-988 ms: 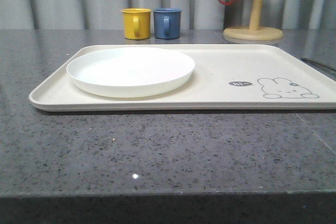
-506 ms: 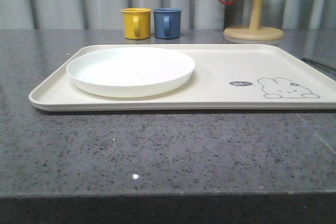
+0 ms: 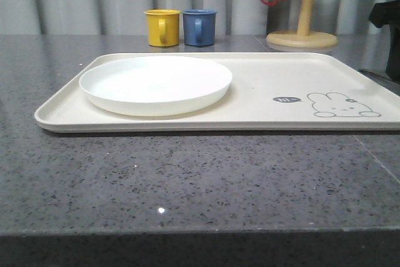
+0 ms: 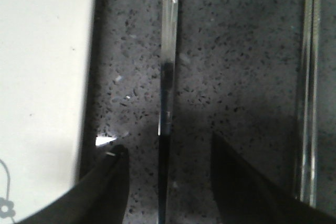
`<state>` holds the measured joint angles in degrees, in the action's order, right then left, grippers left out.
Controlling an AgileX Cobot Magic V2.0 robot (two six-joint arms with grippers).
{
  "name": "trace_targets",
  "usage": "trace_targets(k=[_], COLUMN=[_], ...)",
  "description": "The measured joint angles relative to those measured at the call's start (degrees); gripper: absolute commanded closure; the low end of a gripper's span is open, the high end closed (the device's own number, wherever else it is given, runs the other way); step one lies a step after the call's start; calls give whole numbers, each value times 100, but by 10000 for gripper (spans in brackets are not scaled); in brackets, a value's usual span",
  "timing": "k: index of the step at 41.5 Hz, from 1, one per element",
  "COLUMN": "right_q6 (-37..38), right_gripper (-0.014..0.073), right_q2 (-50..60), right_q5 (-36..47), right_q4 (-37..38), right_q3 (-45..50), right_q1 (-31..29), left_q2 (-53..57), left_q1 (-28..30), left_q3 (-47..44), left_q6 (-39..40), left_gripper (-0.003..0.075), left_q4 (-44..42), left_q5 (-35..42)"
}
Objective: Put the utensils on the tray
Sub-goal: 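Reach the right gripper down and grasp the silver fork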
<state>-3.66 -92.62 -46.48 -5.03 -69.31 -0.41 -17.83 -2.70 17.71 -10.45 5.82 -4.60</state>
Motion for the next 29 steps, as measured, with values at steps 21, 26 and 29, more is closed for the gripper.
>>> trace_targets(k=[21, 26, 29], right_q6=[0, 0, 0], right_gripper=[253, 414, 508], right_q2=[-239, -239, -242], right_q5=[74, 74, 74], right_q4=[0, 0, 0], right_q3=[-13, -13, -20], right_q1=[0, 0, 3], left_q2=[0, 0, 0], left_q1=[0, 0, 0], left_q3=[0, 0, 0], left_q6=[0, 0, 0], left_gripper=[739, 739, 739], left_q4=[0, 0, 0], left_q5=[0, 0, 0])
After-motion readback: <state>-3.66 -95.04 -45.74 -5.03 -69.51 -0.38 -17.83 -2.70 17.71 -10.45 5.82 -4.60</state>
